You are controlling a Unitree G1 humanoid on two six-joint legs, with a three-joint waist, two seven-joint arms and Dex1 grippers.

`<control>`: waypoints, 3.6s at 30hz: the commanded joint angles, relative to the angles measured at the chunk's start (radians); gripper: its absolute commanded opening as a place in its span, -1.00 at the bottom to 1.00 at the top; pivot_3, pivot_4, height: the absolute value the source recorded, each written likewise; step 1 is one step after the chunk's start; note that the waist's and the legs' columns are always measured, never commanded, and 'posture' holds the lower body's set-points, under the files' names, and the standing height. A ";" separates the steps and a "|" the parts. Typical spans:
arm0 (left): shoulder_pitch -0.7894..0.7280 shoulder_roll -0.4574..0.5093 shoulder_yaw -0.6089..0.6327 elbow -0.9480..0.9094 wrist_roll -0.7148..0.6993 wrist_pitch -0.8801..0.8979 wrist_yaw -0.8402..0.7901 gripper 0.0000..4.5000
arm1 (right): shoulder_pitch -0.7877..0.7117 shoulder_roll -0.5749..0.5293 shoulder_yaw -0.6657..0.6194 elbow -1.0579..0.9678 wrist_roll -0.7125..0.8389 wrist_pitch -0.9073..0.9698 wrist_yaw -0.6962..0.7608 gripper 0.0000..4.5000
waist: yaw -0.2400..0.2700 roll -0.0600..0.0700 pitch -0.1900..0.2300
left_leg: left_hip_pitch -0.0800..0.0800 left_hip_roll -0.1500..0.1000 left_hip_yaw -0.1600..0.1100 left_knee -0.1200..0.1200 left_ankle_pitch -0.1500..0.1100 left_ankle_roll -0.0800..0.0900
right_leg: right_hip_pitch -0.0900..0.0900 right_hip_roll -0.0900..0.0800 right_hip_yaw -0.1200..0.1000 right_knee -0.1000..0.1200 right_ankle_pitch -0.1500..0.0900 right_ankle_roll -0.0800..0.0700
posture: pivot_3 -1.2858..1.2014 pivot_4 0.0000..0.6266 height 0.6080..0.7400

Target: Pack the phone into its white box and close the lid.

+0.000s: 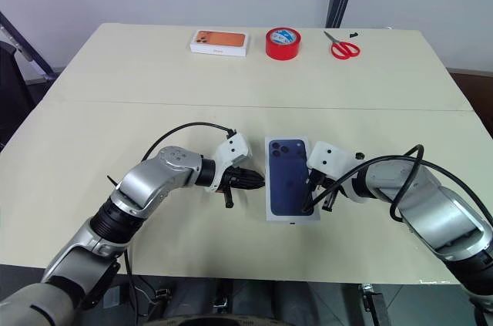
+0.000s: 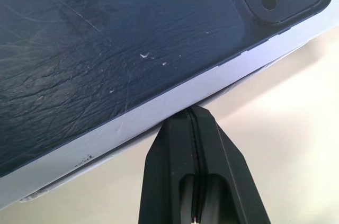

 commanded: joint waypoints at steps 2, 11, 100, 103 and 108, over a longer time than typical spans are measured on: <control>-0.025 -0.026 -0.009 -0.032 -0.007 -0.027 -0.006 -0.74 | 0.003 -0.001 -0.016 -0.024 -0.004 -0.014 0.011 -0.99 | 0.000 0.000 0.000 | 0.000 0.000 0.000 0.000 0.000 0.000 | 0.000 0.000 0.000 0.000 0.000 0.000 | 0.03 -0.52 0.77; -0.030 -0.029 -0.001 -0.045 -0.010 -0.024 -0.005 -0.74 | -0.008 -0.005 -0.032 -0.015 -0.008 -0.020 0.018 -0.99 | 0.000 0.000 0.000 | 0.000 0.000 0.000 0.000 0.000 0.000 | 0.000 0.000 0.000 0.000 0.000 0.000 | 0.03 -0.52 0.77; -0.165 -0.130 0.044 0.170 0.033 -0.098 0.035 -0.74 | 0.196 -0.010 -0.249 -0.105 0.114 -0.118 0.142 -0.99 | 0.000 0.000 0.000 | 0.002 0.002 0.000 0.001 0.001 -0.001 | 0.001 0.005 0.002 0.002 0.000 0.000 | 0.03 -0.52 0.77; -0.160 -0.120 0.007 0.187 0.063 -0.098 0.032 -0.74 | 0.204 -0.010 -0.245 -0.145 0.150 -0.103 0.153 -0.99 | 0.000 0.000 0.000 | 0.002 0.002 0.000 0.001 0.001 -0.001 | 0.001 0.005 0.002 0.002 0.000 0.000 | 0.03 -0.52 0.77; -0.146 -0.097 -0.046 0.210 0.109 -0.089 0.027 -0.74 | 0.221 -0.015 -0.175 -0.163 0.118 -0.107 0.127 -0.99 | 0.000 -0.001 -0.001 | 0.002 0.003 0.000 0.001 0.000 -0.001 | 0.002 0.005 0.002 0.002 0.000 0.000 | 0.03 -0.52 0.77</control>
